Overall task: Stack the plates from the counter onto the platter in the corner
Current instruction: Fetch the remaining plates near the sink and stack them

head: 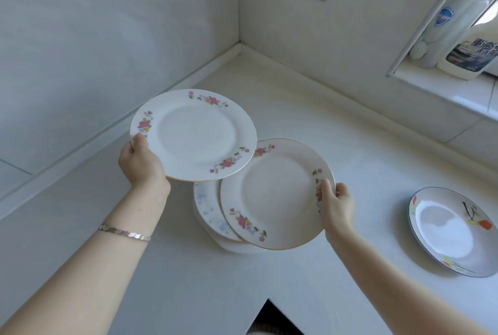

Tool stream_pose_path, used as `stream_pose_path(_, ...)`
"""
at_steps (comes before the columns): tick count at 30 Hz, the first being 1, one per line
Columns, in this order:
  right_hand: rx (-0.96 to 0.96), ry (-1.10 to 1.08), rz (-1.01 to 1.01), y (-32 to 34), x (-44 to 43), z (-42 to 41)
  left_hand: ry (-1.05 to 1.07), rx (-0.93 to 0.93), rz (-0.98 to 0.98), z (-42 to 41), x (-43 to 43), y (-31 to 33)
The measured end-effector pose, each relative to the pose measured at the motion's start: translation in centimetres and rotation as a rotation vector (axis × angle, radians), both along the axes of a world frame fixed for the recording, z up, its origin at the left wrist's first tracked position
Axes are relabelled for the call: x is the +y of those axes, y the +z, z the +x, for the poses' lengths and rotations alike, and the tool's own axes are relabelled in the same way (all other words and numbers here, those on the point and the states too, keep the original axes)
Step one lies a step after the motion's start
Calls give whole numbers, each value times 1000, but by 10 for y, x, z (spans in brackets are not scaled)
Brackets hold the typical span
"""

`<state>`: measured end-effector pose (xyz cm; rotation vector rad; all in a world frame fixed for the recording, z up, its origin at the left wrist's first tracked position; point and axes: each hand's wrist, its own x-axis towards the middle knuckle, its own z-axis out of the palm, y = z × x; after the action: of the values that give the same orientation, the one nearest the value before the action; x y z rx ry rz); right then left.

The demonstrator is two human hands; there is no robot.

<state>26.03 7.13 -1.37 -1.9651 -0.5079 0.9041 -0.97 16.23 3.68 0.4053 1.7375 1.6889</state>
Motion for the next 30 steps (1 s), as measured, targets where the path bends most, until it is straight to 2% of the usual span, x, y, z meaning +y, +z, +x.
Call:
stream_pose_path(7,-197,223,-62,-12,5,-7,-11,-11,20,-1,2,-2)
stream_pose_path(13,-195,281,-17,-12,12,-16,-16,-16,36,0,0,-1)
stream_pose_path(16,-207,332,-104,-9,19,-14,-32,1,24,2,-3,0)
stream_pose_path(19,-339,466,-181,-1,22,-7,-63,-3,7,6,-9,1)
stream_pose_path(21,-365,445,-103,11,24,-5,-101,-24,-12,9,-12,1)
stream_pose_path(22,-260,408,-32,20,26,-6,-130,-38,-19,13,-14,2)
stream_pose_path(25,364,395,96,48,28,-14,-246,-73,-32,24,-20,0)
stream_pose_path(26,431,425,107,51,27,-15,-297,-67,-52,28,-23,-3)
stream_pose_path(28,252,483,80,49,21,-12,-406,17,-93,33,-29,-11)
stream_pose_path(30,31,520,16,38,12,-6,-522,243,-137,32,-32,-22)
